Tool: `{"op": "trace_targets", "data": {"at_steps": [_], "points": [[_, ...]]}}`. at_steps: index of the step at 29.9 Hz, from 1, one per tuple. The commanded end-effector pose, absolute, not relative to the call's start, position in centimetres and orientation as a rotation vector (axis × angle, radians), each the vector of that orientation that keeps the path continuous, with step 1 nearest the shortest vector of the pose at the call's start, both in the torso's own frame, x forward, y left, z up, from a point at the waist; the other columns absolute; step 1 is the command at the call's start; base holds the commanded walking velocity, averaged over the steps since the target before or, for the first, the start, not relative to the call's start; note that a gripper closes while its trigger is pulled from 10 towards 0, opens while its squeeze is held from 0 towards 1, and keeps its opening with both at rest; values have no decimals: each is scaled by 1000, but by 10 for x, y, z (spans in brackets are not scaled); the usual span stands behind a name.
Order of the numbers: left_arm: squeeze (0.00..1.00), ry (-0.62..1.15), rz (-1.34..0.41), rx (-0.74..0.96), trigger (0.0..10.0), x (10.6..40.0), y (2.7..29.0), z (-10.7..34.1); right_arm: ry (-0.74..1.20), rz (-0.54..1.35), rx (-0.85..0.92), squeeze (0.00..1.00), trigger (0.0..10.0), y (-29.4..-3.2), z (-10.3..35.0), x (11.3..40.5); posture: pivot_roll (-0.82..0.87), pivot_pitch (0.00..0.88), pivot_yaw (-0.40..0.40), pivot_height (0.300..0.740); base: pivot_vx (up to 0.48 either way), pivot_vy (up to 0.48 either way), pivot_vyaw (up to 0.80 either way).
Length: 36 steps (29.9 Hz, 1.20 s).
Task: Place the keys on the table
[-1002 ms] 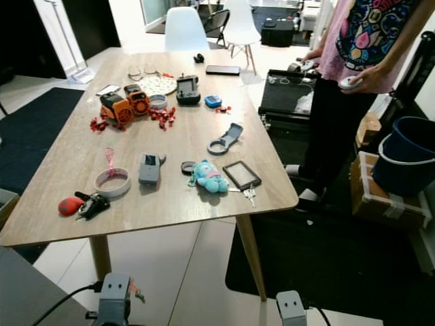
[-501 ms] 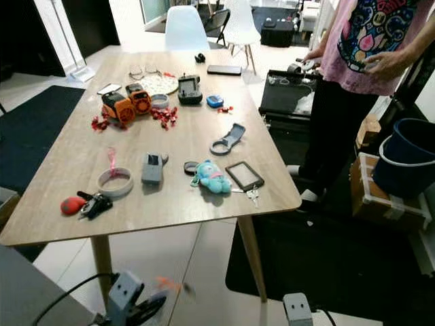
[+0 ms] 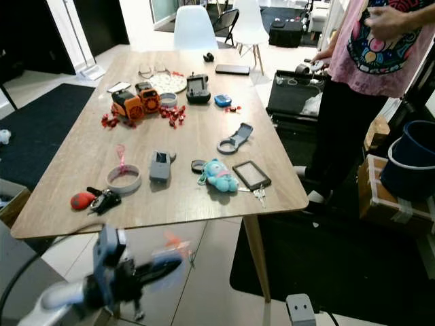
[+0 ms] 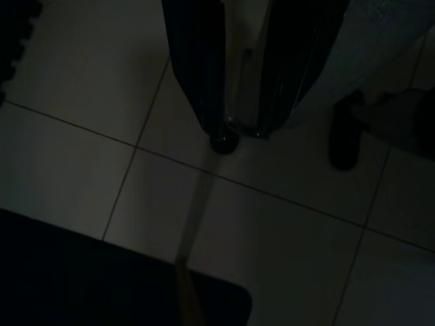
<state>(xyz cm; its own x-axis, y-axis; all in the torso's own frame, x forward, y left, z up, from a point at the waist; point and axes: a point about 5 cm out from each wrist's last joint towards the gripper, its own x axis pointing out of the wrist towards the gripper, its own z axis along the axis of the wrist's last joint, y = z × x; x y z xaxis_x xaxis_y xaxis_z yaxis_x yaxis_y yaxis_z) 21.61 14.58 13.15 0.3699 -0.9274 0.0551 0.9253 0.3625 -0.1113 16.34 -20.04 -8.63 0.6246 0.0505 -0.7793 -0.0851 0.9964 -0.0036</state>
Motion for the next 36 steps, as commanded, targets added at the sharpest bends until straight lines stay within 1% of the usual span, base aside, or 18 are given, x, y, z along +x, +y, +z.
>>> {"op": "trace_targets", "data": {"at_steps": [1, 3, 4, 5, 6, 7, 9, 10, 13, 16, 18, 19, 22, 27, 28, 29, 33, 36], "points": [[0, -65, -1150, -164, 10000, 230, 123, 148, 905, 65, -33, 0, 10000, -203, -88, 159, 66, 46, -1, 740, 0, 0, 0], [0, -169, -1031, -154, 10000, 252, 101, 166, 903, 65, -31, 0, 10000, -202, -88, 160, 66, 46, -1, 740, 0, 0, 0], [0, -169, -1031, -154, 10000, 252, 101, 166, 903, 65, -31, 0, 10000, -202, -88, 160, 66, 46, -1, 740, 0, 0, 0], [0, -177, -993, -133, 10000, 259, 93, 169, 903, 64, -30, 0, 10000, -202, -88, 160, 64, 47, 2, 740, 0, 0, 0], [0, -149, -966, -57, 10000, 264, 87, 167, 903, 62, -29, 0, 10000, -202, -88, 160, 63, 49, 7, 740, 0, 0, 0], [0, -149, -966, -57, 10000, 264, 87, 167, 903, 62, -29, 0, 10000, -202, -88, 160, 63, 49, 7, 740, 0, 0, 0], [0, -97, -917, 103, 10000, 273, 78, 158, 903, 59, -28, 0, 10000, -201, -88, 160, 65, 54, 10, 740, 0, 0, 0], [0, -97, -917, 103, 10000, 273, 78, 158, 903, 59, -28, 0, 10000, -201, -88, 160, 65, 54, 10, 740, 0, 0, 0], [0, -62, -772, 215, 10000, 287, 73, 153, 907, 61, -25, 0, 10000, -200, -88, 159, 65, 61, 13, 740, 0, 0, 0], [0, -61, -710, 250, 10000, 293, 73, 152, 909, 62, -23, 0, 10000, -199, -89, 159, 66, 64, 16, 740, 0, 0, 0], [0, -59, -545, 313, 10000, 306, 79, 149, 912, 61, -20, 0, 10000, -197, -90, 158, 60, 66, 23, 740, 0, 0, 0], [0, -59, -545, 313, 10000, 306, 79, 149, 912, 61, -20, 0, 10000, -197, -90, 158, 60, 66, 23, 740, 0, 0, 0], [0, -45, -424, 336, 10000, 314, 89, 146, 913, 59, -16, 0, 10000, -196, -90, 157, 58, 67, 25, 740, 0, 0, 0], [0, -38, -219, 400, 10000, 327, 114, 144, 916, 57, -16, 0, 10000, -196, -91, 156, 61, 69, 21, 740, 0, 0, 0], [0, -36, -160, 451, 10000, 330, 124, 142, 918, 58, -19, 0, 10000, -196, -91, 155, 63, 69, 18, 740, 0, 0, 0], [0, -36, -160, 451, 10000, 330, 124, 142, 918, 58, -19, 0, 10000, -196, -91, 155, 63, 69, 18, 740, 0, 0, 0], [0, -28, -61, 525, 10000, 335, 141, 135, 917, 57, -21, 0, 10000, -197, -90, 156, 61, 71, 19, 740, 0, 0, 0], [0, -29, -46, 533, 10000, 335, 146, 135, 916, 55, -22, 0, 10000, -197, -90, 156, 60, 71, 19, 740, 0, 0, 0]]}}
